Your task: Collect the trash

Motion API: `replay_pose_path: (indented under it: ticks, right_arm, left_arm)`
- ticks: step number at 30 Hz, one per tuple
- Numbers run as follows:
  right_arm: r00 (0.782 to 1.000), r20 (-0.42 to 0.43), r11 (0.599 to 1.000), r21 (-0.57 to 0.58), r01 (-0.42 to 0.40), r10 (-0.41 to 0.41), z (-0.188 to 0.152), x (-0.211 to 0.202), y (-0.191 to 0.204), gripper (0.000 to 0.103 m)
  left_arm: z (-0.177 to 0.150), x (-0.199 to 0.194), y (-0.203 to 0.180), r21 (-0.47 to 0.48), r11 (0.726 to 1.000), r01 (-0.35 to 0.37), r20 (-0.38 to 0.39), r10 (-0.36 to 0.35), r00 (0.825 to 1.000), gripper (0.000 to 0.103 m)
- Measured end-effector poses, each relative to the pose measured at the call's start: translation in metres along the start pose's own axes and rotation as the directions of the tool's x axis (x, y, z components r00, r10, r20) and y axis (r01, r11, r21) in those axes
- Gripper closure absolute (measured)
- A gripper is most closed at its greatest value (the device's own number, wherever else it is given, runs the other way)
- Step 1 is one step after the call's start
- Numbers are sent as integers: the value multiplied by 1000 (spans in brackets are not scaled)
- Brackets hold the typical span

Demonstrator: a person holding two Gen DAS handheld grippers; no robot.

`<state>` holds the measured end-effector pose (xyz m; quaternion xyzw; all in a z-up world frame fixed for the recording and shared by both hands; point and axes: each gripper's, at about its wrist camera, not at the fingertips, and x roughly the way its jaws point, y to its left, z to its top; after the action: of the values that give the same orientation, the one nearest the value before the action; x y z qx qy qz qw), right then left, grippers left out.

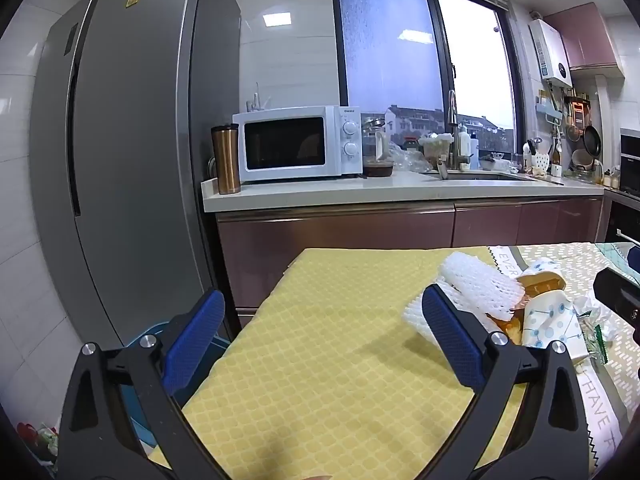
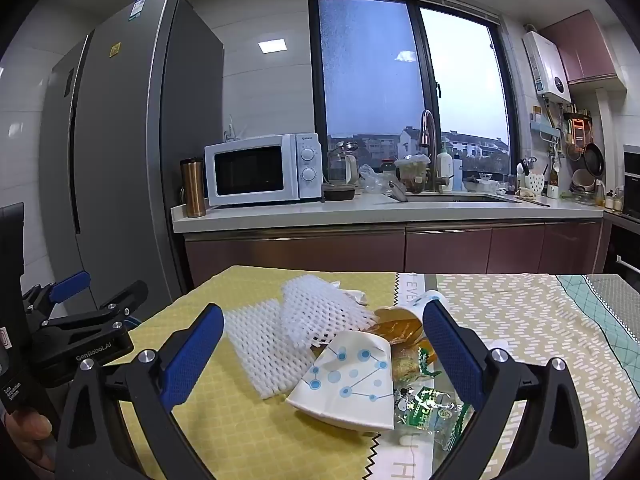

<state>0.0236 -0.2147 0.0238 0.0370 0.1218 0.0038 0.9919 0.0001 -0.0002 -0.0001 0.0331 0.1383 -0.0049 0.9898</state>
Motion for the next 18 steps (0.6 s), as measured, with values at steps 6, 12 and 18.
replay_pose_path:
  ticks: [6,12,18]
  right_arm:
    - [1000,-10,1000,-4,-3,3,-1,0,0,7]
    - [1000,-9,1000,-2,-4,4,-1,-2,2,7]
    - [1000,-13,1000,-2,-1,1,-1,-4,1,7]
  left_arm:
    - [1,1,-1,1,1000,2,3,-2,1000,6]
    - [6,-3,5,-8,1000,8,11,-8,1000,6]
    - [1,-8,3,-10,1000,7,30,-6,1000,6]
